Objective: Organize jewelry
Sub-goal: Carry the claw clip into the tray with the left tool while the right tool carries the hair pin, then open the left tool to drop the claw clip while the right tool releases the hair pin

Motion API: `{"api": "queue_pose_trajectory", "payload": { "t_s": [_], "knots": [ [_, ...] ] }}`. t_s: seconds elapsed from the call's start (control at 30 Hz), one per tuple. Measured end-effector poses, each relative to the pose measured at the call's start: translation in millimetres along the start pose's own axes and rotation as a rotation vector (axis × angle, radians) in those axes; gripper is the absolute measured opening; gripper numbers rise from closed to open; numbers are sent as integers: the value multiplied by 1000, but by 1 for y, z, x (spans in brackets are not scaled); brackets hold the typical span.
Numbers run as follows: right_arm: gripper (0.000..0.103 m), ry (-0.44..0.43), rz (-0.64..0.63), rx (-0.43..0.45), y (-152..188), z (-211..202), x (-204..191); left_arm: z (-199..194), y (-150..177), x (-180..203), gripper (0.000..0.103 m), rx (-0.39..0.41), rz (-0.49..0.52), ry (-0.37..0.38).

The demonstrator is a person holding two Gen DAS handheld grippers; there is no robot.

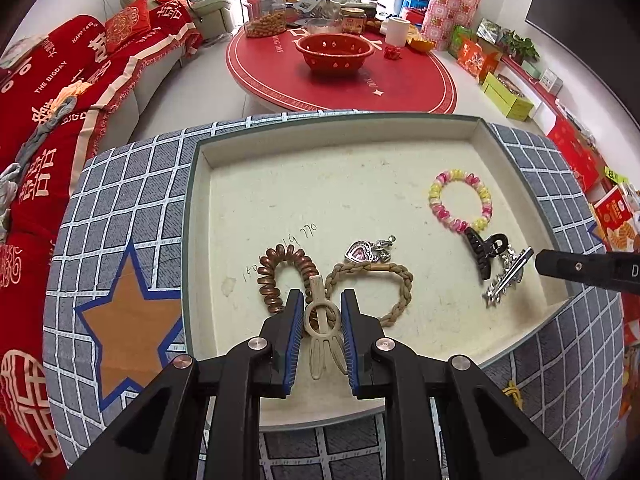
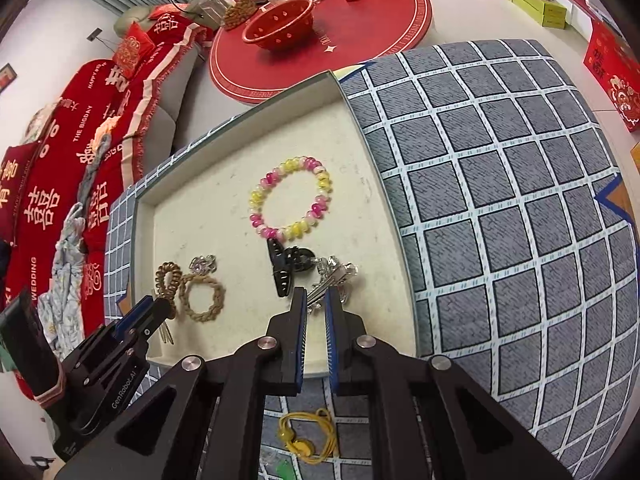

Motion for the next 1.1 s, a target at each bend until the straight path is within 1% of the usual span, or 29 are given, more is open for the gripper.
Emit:
{"api": "queue_pose_trajectory", "payload": {
  "t_s": [0.17, 0.57, 0.7, 0.97, 1.1],
  "knots": [
    [10, 16, 0, -14, -3, 9, 3, 9, 3, 2, 32, -22, 8, -16],
    [10, 23, -3, -43, 1, 21, 2, 19, 7, 12, 33, -57, 92, -84],
    [10, 18, -5, -45, 1, 21, 1, 17, 8, 11, 33, -62, 87, -90],
    [11, 0, 3, -34, 3, 13, 0, 8, 10, 12, 33, -56, 84, -94],
    [11, -9, 5, -27, 5, 8, -2, 1, 6, 12, 33, -33, 90, -100]
  ]
}}
Point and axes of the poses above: each gripper's, at about its wrist camera, not at the fingertips, and z roughly the way its jaws point, x to its right, y to its underside, the point moved 2 cm from there along z, roughly the way its jaws point, and after that the axes turned 10 degrees about y, right-handed, at the moved point
